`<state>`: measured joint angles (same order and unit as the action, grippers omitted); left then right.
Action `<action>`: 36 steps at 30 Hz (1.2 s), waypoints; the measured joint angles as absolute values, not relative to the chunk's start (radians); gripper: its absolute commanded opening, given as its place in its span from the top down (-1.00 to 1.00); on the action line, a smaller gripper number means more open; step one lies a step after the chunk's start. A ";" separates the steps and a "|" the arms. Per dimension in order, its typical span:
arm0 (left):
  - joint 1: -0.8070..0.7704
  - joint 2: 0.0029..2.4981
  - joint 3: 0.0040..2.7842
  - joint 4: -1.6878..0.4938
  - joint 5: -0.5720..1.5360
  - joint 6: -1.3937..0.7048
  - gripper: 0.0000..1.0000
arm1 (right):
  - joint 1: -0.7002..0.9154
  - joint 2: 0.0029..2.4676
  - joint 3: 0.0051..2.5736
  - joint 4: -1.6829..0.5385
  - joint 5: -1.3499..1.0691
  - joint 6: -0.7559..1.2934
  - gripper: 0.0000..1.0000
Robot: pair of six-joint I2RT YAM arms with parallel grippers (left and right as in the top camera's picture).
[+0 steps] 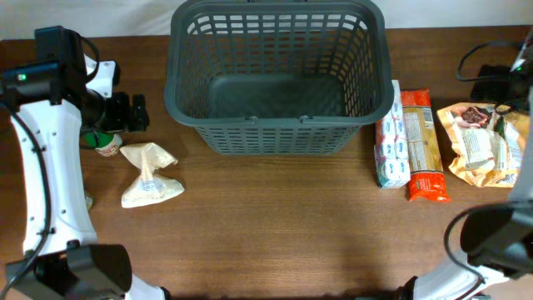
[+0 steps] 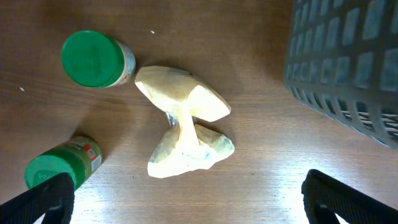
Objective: Pack container
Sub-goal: 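Release the basket and pull both grippers back outward, then grasp the orange-and-white snack bag with the right gripper and lift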
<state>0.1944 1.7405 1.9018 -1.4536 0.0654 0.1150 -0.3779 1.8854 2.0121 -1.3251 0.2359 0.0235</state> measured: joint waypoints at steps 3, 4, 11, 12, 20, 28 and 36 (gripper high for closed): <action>0.194 1.753 1.902 -1.454 0.068 0.115 -0.99 | -0.393 1.943 1.978 -1.301 0.247 -0.020 -0.97; 0.194 1.754 1.902 -1.454 0.068 0.115 -0.98 | -0.400 1.968 1.970 -1.299 0.249 -0.032 -0.97; 0.194 1.754 1.902 -1.454 0.069 0.115 -0.99 | -0.440 2.154 1.944 -1.267 0.273 -0.070 -0.97; 0.194 1.754 1.902 -1.454 0.069 0.115 -0.99 | -0.445 2.181 1.944 -1.261 0.274 -0.076 -0.97; 0.194 1.754 1.902 -1.454 0.072 0.115 -0.98 | -0.480 2.297 1.940 -1.201 0.347 -0.095 -0.97; 0.194 1.754 1.902 -1.454 0.072 0.115 -0.99 | -0.477 2.366 1.952 -1.204 0.380 -0.081 0.42; 0.194 1.754 1.902 -1.454 0.072 0.115 -0.99 | -0.471 2.368 1.982 -1.206 0.429 0.006 0.92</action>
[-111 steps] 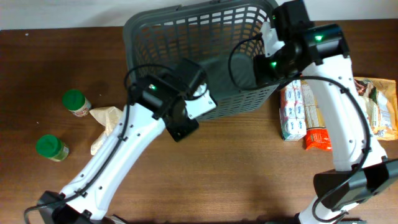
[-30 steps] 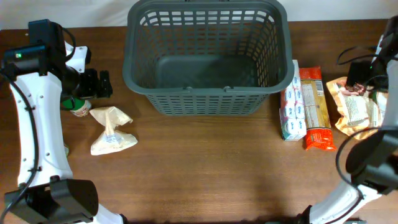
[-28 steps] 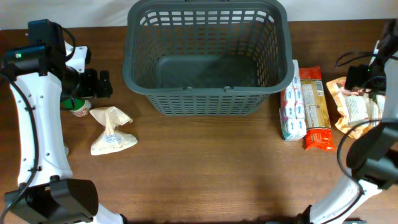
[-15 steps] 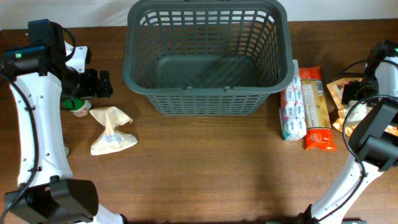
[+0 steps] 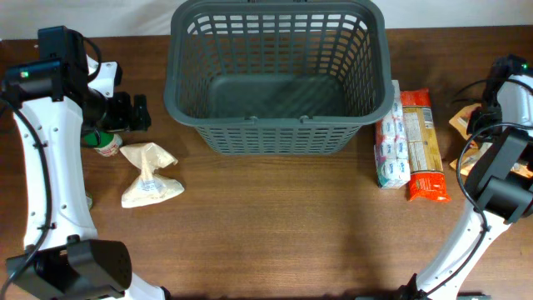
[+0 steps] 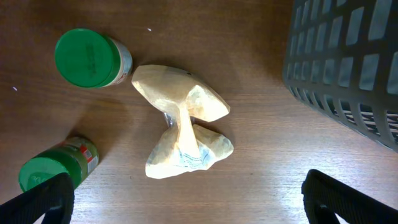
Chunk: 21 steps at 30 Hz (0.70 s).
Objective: Pack container
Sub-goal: 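Grasp the orange-and-white snack bag with the right gripper and lift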
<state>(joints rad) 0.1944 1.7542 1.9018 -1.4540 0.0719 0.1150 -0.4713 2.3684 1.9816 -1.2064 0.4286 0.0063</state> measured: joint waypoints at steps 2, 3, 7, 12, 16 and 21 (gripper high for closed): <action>0.194 1.754 1.902 -1.454 0.072 0.115 -0.99 | -0.471 2.368 1.981 -1.206 0.428 0.019 0.92; 0.194 1.754 1.902 -1.454 0.072 0.115 -0.99 | -0.472 2.368 1.982 -1.206 0.427 0.022 0.92; 0.194 1.754 1.902 -1.454 0.072 0.115 -0.99 | -0.476 2.368 1.991 -1.222 0.409 0.028 0.92; 0.194 1.754 1.902 -1.454 0.072 0.115 -0.98 | -0.496 2.362 2.038 -1.297 0.299 0.038 0.92; 0.194 1.754 1.902 -1.454 0.072 0.115 -0.99 | -0.498 2.325 2.117 -1.433 0.062 0.052 0.92; 0.194 1.754 1.902 -1.454 0.072 0.115 -0.98 | -0.414 2.186 2.288 -1.493 -0.071 0.056 0.92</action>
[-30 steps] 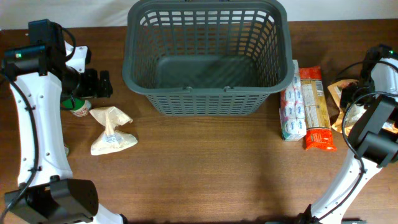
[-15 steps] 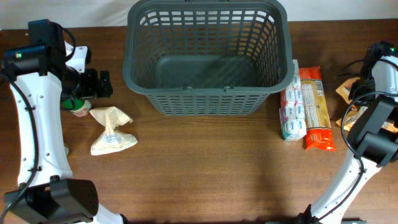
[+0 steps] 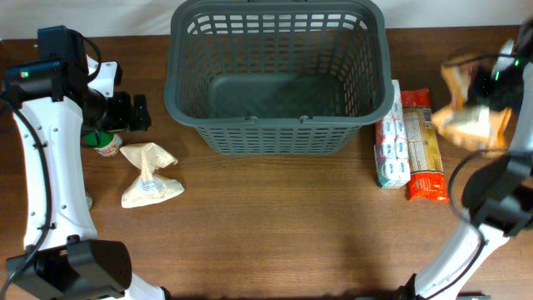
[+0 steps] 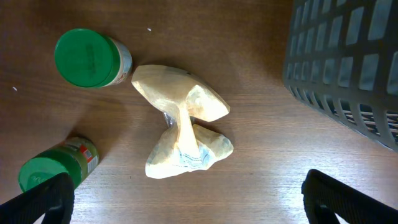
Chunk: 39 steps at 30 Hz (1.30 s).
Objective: Pack container
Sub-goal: 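Grasp the orange-and-white snack bag with the right gripper and lift, then lower the snack bag into the basket and open the right gripper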
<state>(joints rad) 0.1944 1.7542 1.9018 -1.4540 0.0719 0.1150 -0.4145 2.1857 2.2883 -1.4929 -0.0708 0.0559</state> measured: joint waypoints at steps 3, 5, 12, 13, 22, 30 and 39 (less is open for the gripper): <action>0.194 1.754 1.902 -1.454 0.072 0.115 -0.99 | -0.304 2.013 2.428 -1.473 -0.073 0.057 0.92; 0.194 1.754 1.902 -1.454 0.072 0.115 -0.99 | -0.209 1.894 2.507 -1.464 -0.074 0.056 0.92; 0.194 1.754 1.902 -1.454 0.072 0.115 -0.99 | 0.145 1.652 2.615 -1.427 -0.112 0.017 0.92; 0.194 1.754 1.902 -1.454 0.072 0.115 -0.99 | 0.183 1.652 2.618 -1.425 -0.110 0.007 0.92; 0.194 1.754 1.902 -1.454 0.072 0.115 -0.98 | 0.377 1.992 2.580 -1.355 -0.031 -0.070 0.92; 0.194 1.754 1.902 -1.454 0.072 0.115 -0.98 | 0.381 2.239 2.550 -1.316 -0.012 -0.094 0.92; 0.194 1.754 1.902 -1.454 0.072 0.115 -0.99 | 0.382 2.278 2.587 -1.365 -0.004 -0.112 0.92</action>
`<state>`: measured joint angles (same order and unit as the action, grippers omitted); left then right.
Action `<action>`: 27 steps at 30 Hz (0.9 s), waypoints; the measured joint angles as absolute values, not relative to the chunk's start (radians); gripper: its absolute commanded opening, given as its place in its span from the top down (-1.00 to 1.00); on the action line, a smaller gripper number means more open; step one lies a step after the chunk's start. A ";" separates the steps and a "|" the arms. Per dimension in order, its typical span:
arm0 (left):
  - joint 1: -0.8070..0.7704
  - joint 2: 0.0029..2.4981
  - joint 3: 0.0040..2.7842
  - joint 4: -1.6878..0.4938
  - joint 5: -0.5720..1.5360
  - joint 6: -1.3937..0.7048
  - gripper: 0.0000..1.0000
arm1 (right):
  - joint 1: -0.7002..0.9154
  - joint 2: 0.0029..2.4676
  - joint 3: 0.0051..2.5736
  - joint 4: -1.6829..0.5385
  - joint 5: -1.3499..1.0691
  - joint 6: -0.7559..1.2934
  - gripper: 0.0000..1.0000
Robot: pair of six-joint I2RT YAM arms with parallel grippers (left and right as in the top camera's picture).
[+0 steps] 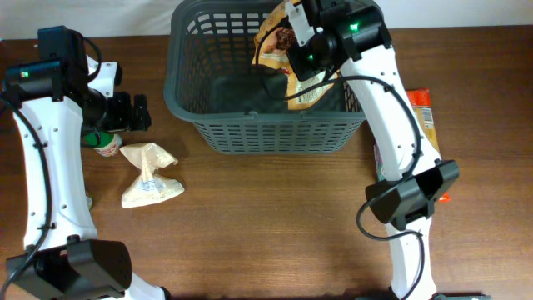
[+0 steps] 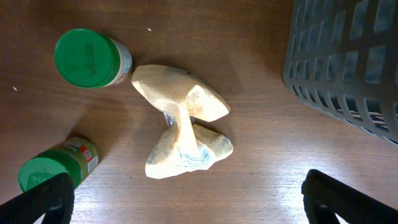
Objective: Pack container
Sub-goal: 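Lower the snack bag into the basket and open the right gripper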
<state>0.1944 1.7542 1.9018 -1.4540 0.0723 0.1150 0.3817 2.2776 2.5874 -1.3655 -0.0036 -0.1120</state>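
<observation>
The dark grey basket (image 1: 279, 125) stands at the back middle of the table. Over its right half my right gripper (image 1: 293, 37) is shut on a brown and yellow snack bag (image 1: 301, 90), which hangs inside the rim. My left gripper (image 1: 137, 112) hovers at the left with its fingers (image 2: 37, 199) wide apart and nothing between them. Below it lie a crumpled pale bag (image 2: 183, 127), an upright green-lidded jar (image 2: 92, 59) and a second green-lidded jar (image 2: 56, 165) on its side. The basket's corner (image 2: 348, 62) shows at the right of the left wrist view.
An orange packet (image 1: 420, 108) lies right of the basket, with a white pack (image 1: 381, 162) beside it; my right arm hides most of both. The pale bag (image 1: 150, 175) and the jar (image 1: 104, 143) sit left of the basket, near the left arm.
My right gripper has carried the snack bag from above the table's right end to over the basket's right half. The left arm and the things under it have not moved.
The snack bag first lay at the table's far right with my right arm at the edge beside it. Then the arm stood over the bag, then held it raised above the right end, and now holds it over the basket. The left gripper stayed open throughout.
</observation>
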 measured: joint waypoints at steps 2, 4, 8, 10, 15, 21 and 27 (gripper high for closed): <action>0.194 1.754 1.902 -1.454 0.072 0.115 -0.99 | 0.382 2.291 2.594 -1.381 0.000 -0.116 0.92; 0.194 1.754 1.902 -1.454 0.072 0.115 -0.99 | 0.387 2.297 2.597 -1.419 0.000 -0.115 0.92; 0.194 1.754 1.902 -1.454 0.072 0.115 -0.99 | 0.394 2.343 2.582 -1.485 -0.001 -0.104 0.92; 0.194 1.754 1.902 -1.454 0.072 0.115 -0.99 | 0.394 2.371 2.577 -1.481 -0.001 -0.096 0.92; 0.194 1.754 1.902 -1.454 0.072 0.115 -0.99 | 0.395 2.381 2.570 -1.472 -0.001 -0.081 0.70; 0.194 1.754 1.902 -1.454 0.072 0.115 -0.99 | 0.395 2.375 2.572 -1.441 0.027 -0.076 0.00; 0.194 1.754 1.902 -1.454 0.072 0.115 -0.99 | 0.392 2.318 2.661 -1.439 0.086 -0.076 -0.90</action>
